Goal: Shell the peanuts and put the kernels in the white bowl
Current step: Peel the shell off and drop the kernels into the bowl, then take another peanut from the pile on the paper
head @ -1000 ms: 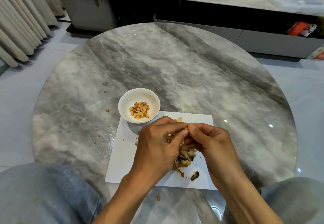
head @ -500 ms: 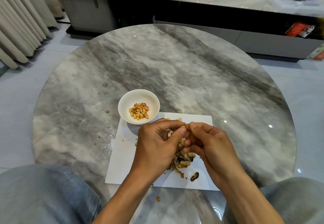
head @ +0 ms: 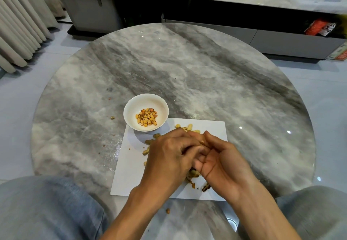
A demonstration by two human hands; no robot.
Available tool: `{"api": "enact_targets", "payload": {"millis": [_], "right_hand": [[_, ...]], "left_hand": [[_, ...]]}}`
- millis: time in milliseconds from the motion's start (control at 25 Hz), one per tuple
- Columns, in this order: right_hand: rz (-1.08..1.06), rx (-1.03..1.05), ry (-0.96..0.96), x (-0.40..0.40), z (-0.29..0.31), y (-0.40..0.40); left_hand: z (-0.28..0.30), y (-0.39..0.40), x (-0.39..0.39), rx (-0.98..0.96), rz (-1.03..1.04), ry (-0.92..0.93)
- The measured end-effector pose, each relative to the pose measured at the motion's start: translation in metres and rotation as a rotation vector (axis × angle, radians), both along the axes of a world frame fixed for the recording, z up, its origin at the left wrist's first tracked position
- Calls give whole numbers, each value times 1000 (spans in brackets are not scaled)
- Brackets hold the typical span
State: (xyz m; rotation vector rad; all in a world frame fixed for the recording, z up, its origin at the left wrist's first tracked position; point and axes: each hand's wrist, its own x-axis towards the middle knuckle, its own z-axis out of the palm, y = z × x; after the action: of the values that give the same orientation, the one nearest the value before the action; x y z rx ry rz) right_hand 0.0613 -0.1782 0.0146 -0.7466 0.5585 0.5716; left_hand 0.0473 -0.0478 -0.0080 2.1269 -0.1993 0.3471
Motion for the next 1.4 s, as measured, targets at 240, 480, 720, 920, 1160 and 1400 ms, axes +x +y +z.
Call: {"api": "enact_targets", "payload": {"millis": [240, 480, 720, 920, 1160, 1400], "right_hand": [[-88, 15, 42, 1, 2, -3], [-114, -2, 45, 1, 4, -4], [-140, -4, -4, 37, 17, 28], [95, -252, -193, 64, 18, 86], [293, -1230, -917, 4, -3, 38], [468, -1252, -1120, -16, -23, 16]], "left_hand": [[19, 5, 2, -417, 130, 401], [21, 12, 4, -549, 275, 646], [10, 14, 9, -1277, 471, 952], [10, 14, 7, -1562, 423, 877], [20, 15, 6, -1645, 309, 893], [25, 12, 5, -1624, 219, 931]]}}
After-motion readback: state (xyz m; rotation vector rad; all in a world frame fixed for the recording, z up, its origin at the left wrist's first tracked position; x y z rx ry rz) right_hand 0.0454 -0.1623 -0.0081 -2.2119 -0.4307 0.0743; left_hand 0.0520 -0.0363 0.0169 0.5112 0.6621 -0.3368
